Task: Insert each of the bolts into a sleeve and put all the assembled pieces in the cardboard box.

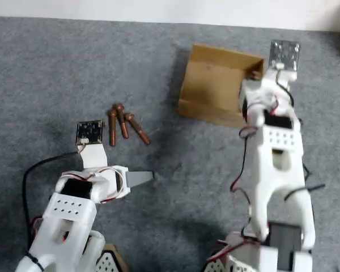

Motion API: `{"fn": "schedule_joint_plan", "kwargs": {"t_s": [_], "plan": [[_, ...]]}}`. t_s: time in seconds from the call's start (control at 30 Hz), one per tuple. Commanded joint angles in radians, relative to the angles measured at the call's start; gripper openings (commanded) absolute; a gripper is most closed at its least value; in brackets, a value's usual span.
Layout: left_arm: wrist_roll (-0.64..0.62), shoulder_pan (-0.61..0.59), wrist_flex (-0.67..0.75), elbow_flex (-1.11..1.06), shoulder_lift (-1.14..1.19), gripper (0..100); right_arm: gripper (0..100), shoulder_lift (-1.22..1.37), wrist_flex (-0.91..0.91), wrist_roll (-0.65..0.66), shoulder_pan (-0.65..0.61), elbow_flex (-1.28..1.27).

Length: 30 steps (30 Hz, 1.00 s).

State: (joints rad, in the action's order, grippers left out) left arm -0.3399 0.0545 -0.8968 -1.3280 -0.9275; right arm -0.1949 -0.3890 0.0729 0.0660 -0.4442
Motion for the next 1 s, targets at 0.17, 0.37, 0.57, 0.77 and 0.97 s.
{"fn": "schedule_joint_plan", "kwargs": {"t_s": [0.17, 0.37, 0.57, 0.77, 0.97], "plan": [[0.005, -0.010, 0.014, 0.004, -0.008, 46, 0.4, 0.263, 0.027, 0.009, 0.047, 0.291], [0.005, -0.010, 0.014, 0.004, -0.008, 46, 0.4, 0.427, 0.027, 0.005, 0.071, 0.318], [0.005, -0.010, 0.014, 0.004, -0.008, 46, 1.3, 0.441, -0.062, 0.005, 0.058, 0.321], [0.005, -0.010, 0.014, 0.004, -0.008, 46, 18.9, 0.438, -0.222, -0.066, 0.058, 0.380], [0.005, -0.010, 0.014, 0.004, -0.007, 46, 19.4, 0.438, -0.403, -0.072, 0.056, 0.542]]}}
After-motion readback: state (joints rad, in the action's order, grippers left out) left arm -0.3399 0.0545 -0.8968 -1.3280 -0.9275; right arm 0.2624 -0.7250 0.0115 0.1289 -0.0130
